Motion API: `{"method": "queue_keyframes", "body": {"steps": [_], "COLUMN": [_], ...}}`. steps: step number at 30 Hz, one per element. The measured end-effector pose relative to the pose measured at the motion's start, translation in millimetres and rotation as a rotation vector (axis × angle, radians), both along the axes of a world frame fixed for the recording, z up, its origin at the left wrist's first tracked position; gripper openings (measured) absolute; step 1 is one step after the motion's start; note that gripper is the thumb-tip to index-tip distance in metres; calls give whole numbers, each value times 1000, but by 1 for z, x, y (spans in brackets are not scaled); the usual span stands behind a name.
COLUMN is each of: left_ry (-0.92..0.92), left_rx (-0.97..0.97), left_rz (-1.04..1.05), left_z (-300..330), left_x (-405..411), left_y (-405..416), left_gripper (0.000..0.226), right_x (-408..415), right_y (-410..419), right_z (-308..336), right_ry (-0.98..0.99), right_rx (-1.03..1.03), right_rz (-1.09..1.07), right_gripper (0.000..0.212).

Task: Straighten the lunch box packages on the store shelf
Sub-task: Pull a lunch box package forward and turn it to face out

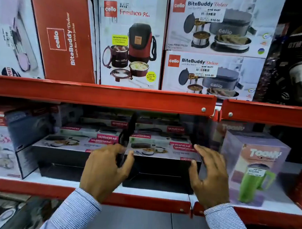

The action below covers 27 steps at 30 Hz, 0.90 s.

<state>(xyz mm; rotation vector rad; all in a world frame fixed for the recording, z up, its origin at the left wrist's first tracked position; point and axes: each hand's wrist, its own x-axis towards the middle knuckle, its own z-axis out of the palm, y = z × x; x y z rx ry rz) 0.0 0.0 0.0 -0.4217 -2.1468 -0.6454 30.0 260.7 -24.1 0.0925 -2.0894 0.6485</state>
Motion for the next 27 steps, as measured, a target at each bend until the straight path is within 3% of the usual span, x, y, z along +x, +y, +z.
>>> {"method": "queue_keyframes", "body": {"steps": [5, 10, 17, 23, 27], "left_ry": [-293, -548, -674, -479, -461], "left_rx": [-25, 104, 520, 496, 370], "left_rz": [128, 57, -85, -62, -54], "left_z": [-9, -15, -11, 7, 3], "left_x": [-23, -39, -31, -16, -19], "left_y": [9, 16, 8, 10, 9], "left_gripper": [61, 74, 63, 45, 42], "right_x": [-17, -24, -20, -10, -8], "right_y": [10, 15, 37, 40, 40], "right_z": [-10, 5, -6, -3, -4], "right_ry": [-386, -624, -528, -434, -407], "right_rx": [-363, -628, -815, -932, -910], "right_rz": [-37, 25, 125, 304, 314], "right_gripper": [61, 48, 51, 61, 18]}}
